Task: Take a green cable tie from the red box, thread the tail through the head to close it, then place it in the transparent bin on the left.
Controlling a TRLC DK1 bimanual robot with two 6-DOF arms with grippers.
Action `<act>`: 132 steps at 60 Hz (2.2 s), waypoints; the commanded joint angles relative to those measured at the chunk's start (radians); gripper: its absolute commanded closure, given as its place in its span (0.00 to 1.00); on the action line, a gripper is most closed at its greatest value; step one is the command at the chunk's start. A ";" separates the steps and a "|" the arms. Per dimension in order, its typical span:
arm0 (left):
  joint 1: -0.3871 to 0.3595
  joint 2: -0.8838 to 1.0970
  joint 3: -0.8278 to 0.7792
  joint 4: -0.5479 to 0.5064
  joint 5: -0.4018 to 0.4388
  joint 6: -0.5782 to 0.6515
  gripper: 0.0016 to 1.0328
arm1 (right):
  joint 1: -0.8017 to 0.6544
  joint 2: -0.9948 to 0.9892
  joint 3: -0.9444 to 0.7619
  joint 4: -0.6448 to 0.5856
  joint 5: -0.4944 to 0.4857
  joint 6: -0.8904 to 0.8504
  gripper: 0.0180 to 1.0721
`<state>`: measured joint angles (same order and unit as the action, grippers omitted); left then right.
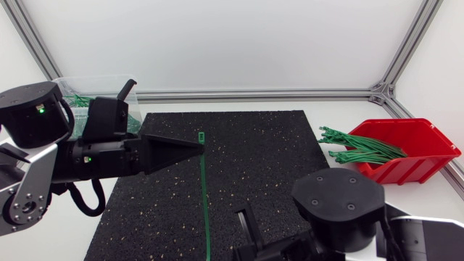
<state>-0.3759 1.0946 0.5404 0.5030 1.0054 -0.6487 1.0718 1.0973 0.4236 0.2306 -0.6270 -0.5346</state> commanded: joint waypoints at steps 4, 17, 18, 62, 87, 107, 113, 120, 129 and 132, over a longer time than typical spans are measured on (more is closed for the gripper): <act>-0.035 -0.036 -0.040 0.008 -0.036 0.038 0.96 | -0.033 -0.057 0.043 -0.022 -0.085 0.217 0.95; -0.112 -0.073 -0.065 0.008 -0.116 0.063 0.96 | -0.182 -0.074 0.103 -0.037 -0.313 0.624 0.95; -0.116 -0.078 -0.065 0.008 -0.119 0.063 0.96 | -0.193 -0.074 0.109 -0.037 -0.329 0.654 0.95; -0.307 -0.229 -0.109 0.002 -0.352 0.040 0.96 | -0.412 -0.071 0.319 -0.030 -0.632 1.473 0.95; -0.336 -0.286 -0.034 -0.072 -0.410 -0.028 0.96 | -0.400 -0.094 0.468 -0.356 -0.596 1.604 0.95; -0.417 -0.315 0.064 -0.130 -0.508 -0.037 0.96 | -0.398 -0.108 0.583 -0.510 -0.560 1.616 0.95; -0.426 -0.317 0.078 -0.130 -0.533 -0.049 0.96 | -0.398 -0.108 0.616 -0.514 -0.551 1.618 0.95; -0.440 -0.317 0.073 -0.116 -0.562 -0.049 0.96 | -0.398 -0.100 0.647 -0.547 -0.533 1.619 0.95; -0.437 -0.317 0.059 -0.098 -0.568 -0.048 0.96 | -0.412 -0.056 0.679 -0.629 -0.525 1.622 0.95; -0.434 -0.317 0.053 -0.095 -0.568 -0.046 0.96 | -0.421 -0.047 0.682 -0.642 -0.525 1.625 0.95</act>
<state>-0.8082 0.7898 0.5846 0.3840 0.4389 -0.6807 0.6640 1.0229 1.0874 -0.3813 -1.1549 1.0550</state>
